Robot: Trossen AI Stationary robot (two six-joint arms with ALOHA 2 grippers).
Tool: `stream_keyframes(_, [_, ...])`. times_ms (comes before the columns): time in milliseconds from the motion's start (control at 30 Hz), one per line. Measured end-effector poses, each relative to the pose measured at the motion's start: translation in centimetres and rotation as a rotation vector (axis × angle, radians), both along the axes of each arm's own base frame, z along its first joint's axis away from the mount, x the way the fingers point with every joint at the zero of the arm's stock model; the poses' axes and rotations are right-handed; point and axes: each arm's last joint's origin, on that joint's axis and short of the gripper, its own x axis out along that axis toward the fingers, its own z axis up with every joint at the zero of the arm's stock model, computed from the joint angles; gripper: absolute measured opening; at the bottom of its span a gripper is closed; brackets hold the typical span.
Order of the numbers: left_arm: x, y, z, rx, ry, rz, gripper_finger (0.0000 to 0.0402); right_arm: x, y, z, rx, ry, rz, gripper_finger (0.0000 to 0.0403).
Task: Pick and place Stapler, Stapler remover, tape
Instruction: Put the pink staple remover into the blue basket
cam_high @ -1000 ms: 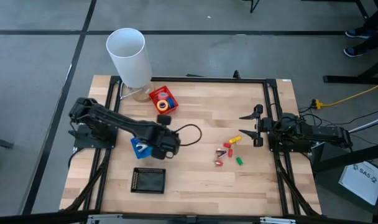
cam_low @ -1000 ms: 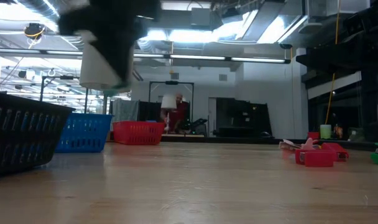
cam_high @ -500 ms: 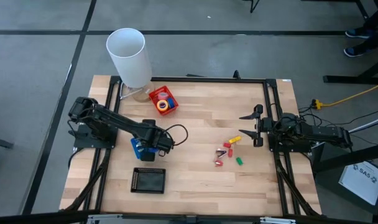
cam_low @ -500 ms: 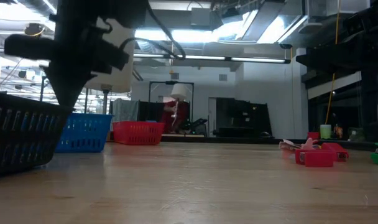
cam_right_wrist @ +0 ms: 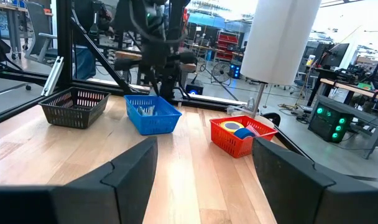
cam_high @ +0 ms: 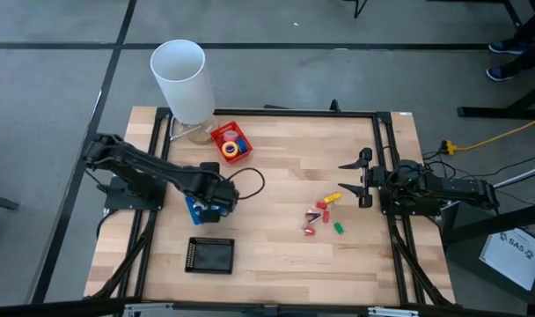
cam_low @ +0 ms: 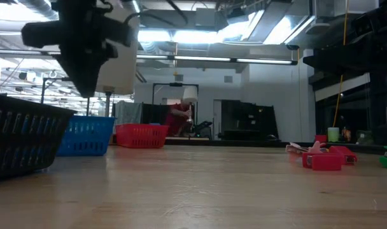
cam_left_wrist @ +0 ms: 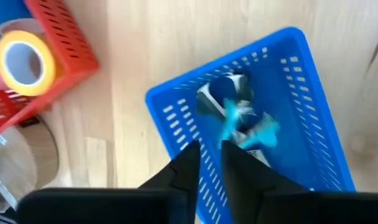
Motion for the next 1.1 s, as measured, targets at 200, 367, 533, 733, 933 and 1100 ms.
stream_keyframes(200, [0.3,0.5,0.9,-0.023,-0.096,0.009,0.0109,0.0,0.0,0.0,0.0,0.0,0.0,0.0262])
stream_keyframes(367, [1.5,0.2,1.2,-0.042,-0.212,-0.066,0.0127,0.0,0.0,0.0,0.0,0.0,0.0,0.0262])
stream_keyframes(533, [2.7,0.0,1.3,-0.046,-0.302,-0.127,0.0129,0.0,0.0,0.0,0.0,0.0,0.0,0.0262])
stream_keyframes(733, [5.0,-0.5,0.4,-0.007,-0.385,-0.258,0.0129,0.0,0.0,0.0,0.0,0.0,0.0,0.0262])
stream_keyframes(933, [8.2,-1.1,-0.8,0.068,-0.448,-0.415,0.013,0.0,0.0,0.0,0.0,0.0,0.001,0.0262])
stream_keyframes(1100, [11.0,-1.5,-0.8,0.18,-0.482,-0.529,0.013,0.0,0.0,0.0,0.0,0.0,0.0,0.0262])
